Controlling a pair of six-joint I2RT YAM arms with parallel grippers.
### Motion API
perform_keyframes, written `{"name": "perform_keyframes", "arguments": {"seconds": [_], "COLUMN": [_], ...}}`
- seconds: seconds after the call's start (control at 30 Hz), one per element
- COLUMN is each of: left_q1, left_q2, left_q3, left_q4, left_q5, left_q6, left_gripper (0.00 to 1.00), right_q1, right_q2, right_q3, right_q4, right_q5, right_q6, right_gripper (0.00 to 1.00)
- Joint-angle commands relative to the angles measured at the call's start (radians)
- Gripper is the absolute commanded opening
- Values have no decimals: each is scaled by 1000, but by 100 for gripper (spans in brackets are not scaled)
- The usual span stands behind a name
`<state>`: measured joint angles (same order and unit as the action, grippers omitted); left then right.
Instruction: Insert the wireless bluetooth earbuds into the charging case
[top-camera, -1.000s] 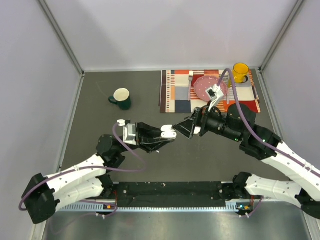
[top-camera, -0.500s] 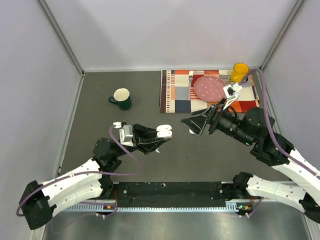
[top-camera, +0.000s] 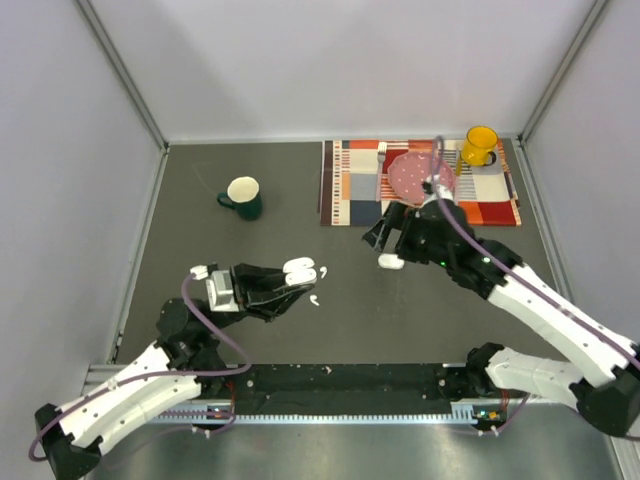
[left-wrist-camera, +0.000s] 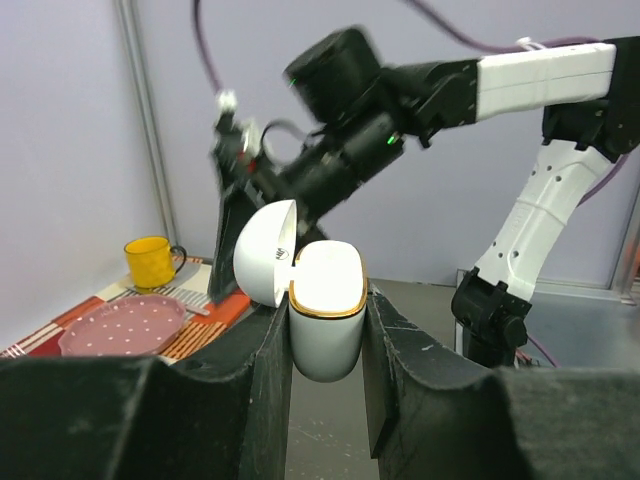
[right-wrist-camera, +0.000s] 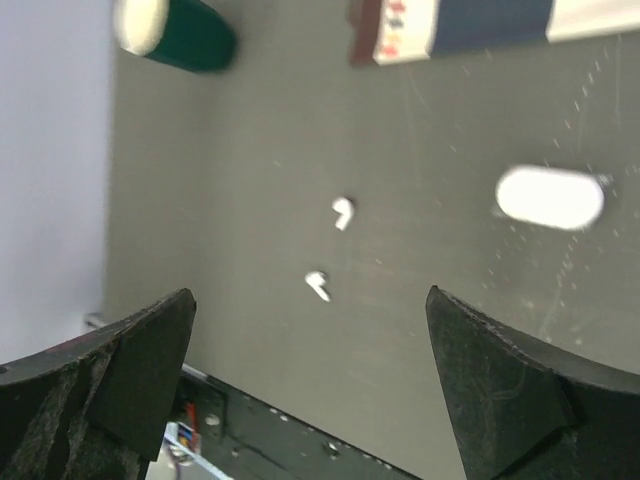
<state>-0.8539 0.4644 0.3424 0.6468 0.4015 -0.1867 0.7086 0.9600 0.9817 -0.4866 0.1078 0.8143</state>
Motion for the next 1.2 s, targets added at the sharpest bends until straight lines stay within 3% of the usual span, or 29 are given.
{"name": "perform_keyframes", "arguments": {"seconds": [0.0,0.07,0.23,0.47,0.83,1.17], "left_q1": [-4,-5,-2,13,58,170], "left_q2": [-81,-112,-148,-150,-236,-208], "left_q3": [1,9,10,43,33,29], "left_q4": [-110,-168,-245,-329,-415,-418], "left_q5": [-50,-61,-81,-84,-150,-13], "left_q6": [49,61,79,104,110,56], "left_gripper": [0,0,0,0,0,0], "right_q1": [12,44,92,109,137,184], "right_q2": [149,224,403,464,632,787], "right_q3": [57,80,158,172,307,368], "right_q4": [-76,-102,-116,-119,-90,-95], "right_q5": [47,125,158,197,147,133], "right_q6": [26,34,46,196,170,180], "right_gripper": [99,99,99,99,99,93]}}
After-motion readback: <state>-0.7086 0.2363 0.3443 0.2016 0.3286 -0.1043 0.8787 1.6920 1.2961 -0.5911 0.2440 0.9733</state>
